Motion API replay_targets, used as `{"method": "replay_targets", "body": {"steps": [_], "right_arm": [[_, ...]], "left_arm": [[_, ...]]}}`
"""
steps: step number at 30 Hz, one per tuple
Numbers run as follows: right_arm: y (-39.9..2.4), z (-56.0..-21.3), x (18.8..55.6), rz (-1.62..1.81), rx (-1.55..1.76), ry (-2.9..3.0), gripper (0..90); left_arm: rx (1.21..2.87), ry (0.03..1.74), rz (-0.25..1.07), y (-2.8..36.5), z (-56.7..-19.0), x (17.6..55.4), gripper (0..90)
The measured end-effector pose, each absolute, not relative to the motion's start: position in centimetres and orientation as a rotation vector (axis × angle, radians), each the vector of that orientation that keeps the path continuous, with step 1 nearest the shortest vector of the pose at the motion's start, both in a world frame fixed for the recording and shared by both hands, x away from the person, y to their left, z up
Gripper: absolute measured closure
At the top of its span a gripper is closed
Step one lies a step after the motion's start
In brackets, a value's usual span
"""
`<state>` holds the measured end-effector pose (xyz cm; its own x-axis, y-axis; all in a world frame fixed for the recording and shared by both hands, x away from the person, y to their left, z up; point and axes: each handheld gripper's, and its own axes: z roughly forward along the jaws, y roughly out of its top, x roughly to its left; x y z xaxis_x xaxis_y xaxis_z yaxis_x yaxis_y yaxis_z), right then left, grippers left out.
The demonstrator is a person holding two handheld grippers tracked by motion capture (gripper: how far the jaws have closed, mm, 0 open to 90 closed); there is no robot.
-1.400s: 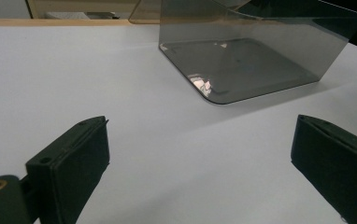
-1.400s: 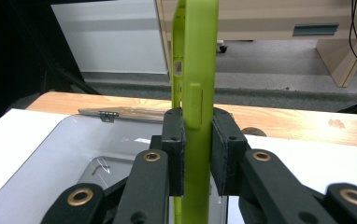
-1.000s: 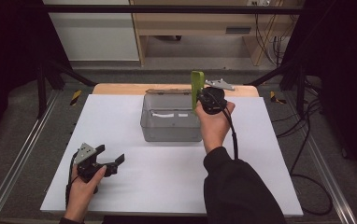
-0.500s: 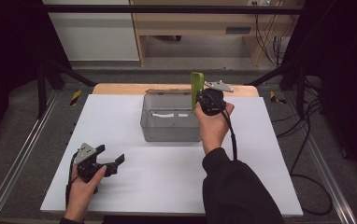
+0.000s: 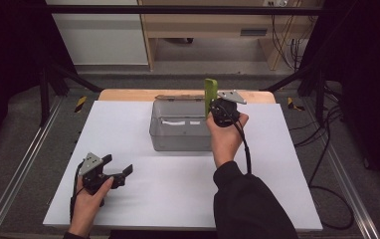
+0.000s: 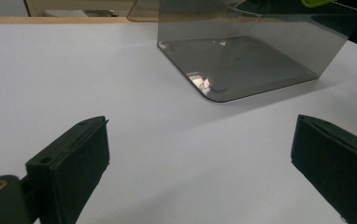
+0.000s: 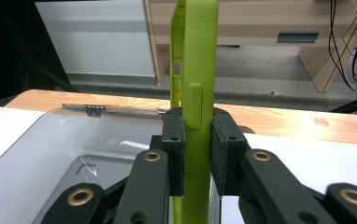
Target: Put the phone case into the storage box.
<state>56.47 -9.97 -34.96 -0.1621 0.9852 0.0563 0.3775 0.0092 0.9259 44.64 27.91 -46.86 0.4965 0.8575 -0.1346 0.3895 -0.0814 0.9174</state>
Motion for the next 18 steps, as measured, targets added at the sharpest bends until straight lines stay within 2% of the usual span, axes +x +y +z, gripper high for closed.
{"method": "replay_targets", "body": {"steps": [18], "right_arm": [[-9.82,-35.88,56.34,1.048,1.426,1.584,77.4]], "left_arm": [[1.684,1.072,0.55,27.87,-46.87,44.64,4.2]]}}
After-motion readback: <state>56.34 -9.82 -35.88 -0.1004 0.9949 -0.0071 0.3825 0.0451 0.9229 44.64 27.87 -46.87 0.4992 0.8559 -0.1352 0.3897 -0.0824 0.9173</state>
